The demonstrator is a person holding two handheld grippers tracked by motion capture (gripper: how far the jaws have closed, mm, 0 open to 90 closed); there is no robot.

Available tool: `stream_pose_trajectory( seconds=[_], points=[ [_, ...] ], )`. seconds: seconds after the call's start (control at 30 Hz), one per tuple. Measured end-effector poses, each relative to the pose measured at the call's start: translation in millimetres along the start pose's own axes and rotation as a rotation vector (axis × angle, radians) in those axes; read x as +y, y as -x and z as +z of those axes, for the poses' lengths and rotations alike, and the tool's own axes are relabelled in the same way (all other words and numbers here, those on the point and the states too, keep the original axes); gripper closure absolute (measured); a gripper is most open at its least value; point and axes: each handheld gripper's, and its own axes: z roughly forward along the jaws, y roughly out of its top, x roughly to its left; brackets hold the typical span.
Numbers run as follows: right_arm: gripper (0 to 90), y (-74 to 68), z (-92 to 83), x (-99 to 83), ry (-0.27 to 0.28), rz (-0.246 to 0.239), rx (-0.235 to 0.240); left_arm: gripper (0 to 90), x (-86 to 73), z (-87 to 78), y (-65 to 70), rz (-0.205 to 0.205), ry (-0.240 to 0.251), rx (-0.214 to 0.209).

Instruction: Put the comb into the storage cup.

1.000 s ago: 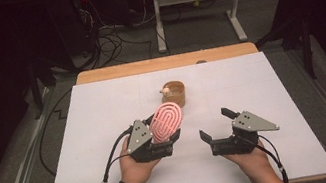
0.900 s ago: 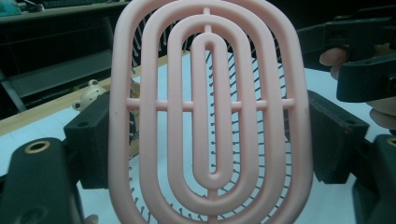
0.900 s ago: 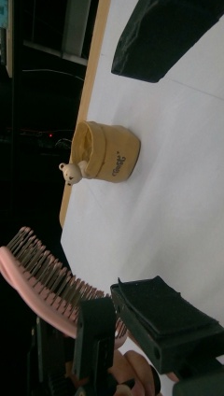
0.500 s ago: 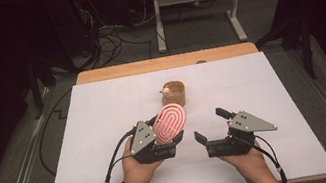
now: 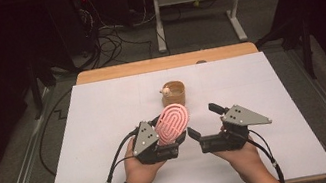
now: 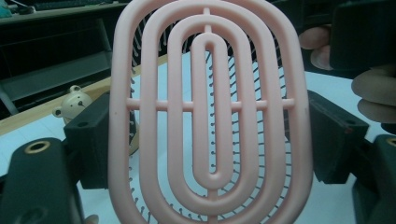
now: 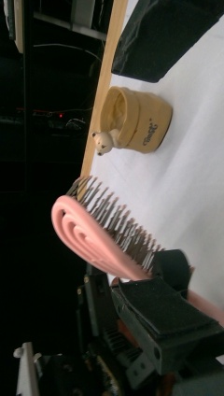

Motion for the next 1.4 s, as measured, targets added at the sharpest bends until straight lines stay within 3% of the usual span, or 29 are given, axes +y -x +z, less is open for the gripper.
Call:
stream_pose_trajectory(
  seconds=[0.43, 0.73, 1.07, 1.4],
  points=[
    [0.5, -3.4, 18.8, -1.3, -0.005, 0.042, 0.043, 18.4, 1.5, 2.2, 6.7, 0.015, -0.003, -0.009],
    [4.5, -0.5, 18.4, -3.5, -0.004, 0.079, 0.066, 18.5, 3.3, 3.8, 15.1, 0.039, -0.008, -0.02],
    [16.9, 0.5, 18.1, -5.5, -0.012, 0.109, 0.093, 18.4, 3.2, 5.5, 19.1, 0.045, -0.014, -0.027],
    [31.1, 0.6, 18.6, -6.4, -0.032, 0.164, 0.152, 18.4, 3.9, 6.6, 22.8, 0.055, -0.013, -0.029]
  ],
)
